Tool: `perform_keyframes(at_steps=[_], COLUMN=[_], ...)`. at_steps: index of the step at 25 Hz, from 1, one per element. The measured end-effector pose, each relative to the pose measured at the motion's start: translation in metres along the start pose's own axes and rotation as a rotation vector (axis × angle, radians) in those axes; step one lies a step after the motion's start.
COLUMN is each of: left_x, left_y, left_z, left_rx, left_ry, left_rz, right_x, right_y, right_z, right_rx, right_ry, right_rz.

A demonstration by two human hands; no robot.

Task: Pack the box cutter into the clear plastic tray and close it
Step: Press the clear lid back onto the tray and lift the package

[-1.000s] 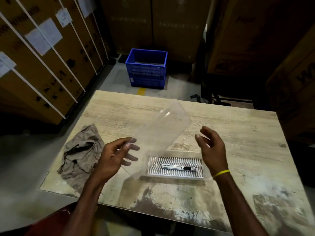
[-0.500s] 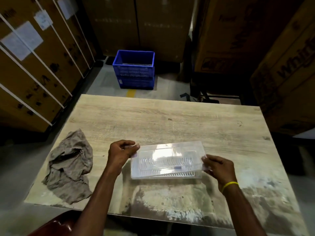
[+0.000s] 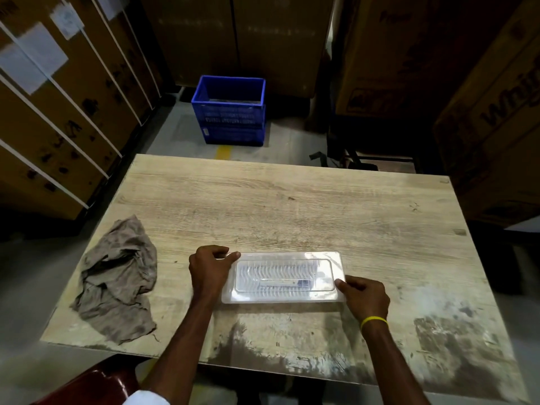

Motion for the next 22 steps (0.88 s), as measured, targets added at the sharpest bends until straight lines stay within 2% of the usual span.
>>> perform_keyframes(at_steps=[4,10,14,22], left_x=[0.000,-0.006,-0.007,-0.009], left_y=[-0.003,-0.018,-0.033,-0.048], left_z=[0.002,0.027,0.041,0.045], left_rx=[0.019,0.146,0.355,0.538], left_ry=[0.028,0.170,0.293,0.387], left_rz=[0.013,0.102,0.175,0.298], right_x=[0.001,-0.031,-0.048,-0.047], right_y=[0.000,-0.011,-0.024,-0.038], right_z=[-0.003,-0.028,-0.012,-0.003], right_rx=[-0.034,-0.118,-0.244,-0.454], right_ry=[-0.058,-0.193,-0.177,-0.182], right_rz=[-0.002,0.122,0.081,0.011])
Point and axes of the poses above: each hand's wrist, its own x-axis away from the middle knuckle, its own y-axis out of the back of the hand, z = x × y, the point moved 7 cm from there along -x, towards the middle knuckle, and after that the axes turned 12 degrees about -x, right-handed, at the moved point
